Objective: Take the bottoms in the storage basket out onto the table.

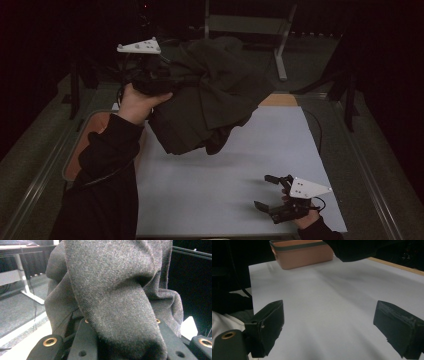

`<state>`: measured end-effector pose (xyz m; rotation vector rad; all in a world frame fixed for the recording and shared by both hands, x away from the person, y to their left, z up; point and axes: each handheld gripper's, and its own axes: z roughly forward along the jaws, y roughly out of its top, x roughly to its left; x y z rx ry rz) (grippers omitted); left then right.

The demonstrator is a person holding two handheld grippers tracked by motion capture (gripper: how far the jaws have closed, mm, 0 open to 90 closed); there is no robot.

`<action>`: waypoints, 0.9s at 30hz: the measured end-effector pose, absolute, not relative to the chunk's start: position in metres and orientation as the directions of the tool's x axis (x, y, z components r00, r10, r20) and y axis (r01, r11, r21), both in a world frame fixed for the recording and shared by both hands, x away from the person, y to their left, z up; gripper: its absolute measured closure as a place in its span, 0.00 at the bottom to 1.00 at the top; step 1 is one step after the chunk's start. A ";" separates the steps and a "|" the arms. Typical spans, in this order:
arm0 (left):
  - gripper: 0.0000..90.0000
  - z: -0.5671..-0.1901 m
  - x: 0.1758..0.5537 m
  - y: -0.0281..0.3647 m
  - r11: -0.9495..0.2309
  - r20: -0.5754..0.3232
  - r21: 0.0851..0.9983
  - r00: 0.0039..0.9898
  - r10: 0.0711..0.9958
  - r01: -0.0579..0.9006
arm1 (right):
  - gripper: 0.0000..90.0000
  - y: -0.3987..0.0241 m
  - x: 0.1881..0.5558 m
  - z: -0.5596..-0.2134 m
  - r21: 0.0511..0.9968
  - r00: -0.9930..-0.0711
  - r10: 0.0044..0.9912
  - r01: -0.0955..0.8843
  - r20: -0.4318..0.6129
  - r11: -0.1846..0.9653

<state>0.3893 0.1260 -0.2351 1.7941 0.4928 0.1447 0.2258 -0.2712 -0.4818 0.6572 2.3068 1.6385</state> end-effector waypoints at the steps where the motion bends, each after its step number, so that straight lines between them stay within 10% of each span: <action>1: 0.83 -0.236 0.390 0.122 -0.204 -0.151 0.947 0.901 0.406 0.250 | 0.11 -0.271 0.226 -0.482 0.937 -0.872 0.485 0.221 0.067 0.269; 27: 0.83 -0.308 0.422 0.061 -0.292 -0.182 0.901 0.890 0.417 0.321 | 0.11 -0.273 0.226 -0.482 0.938 -0.868 0.491 0.222 0.067 0.264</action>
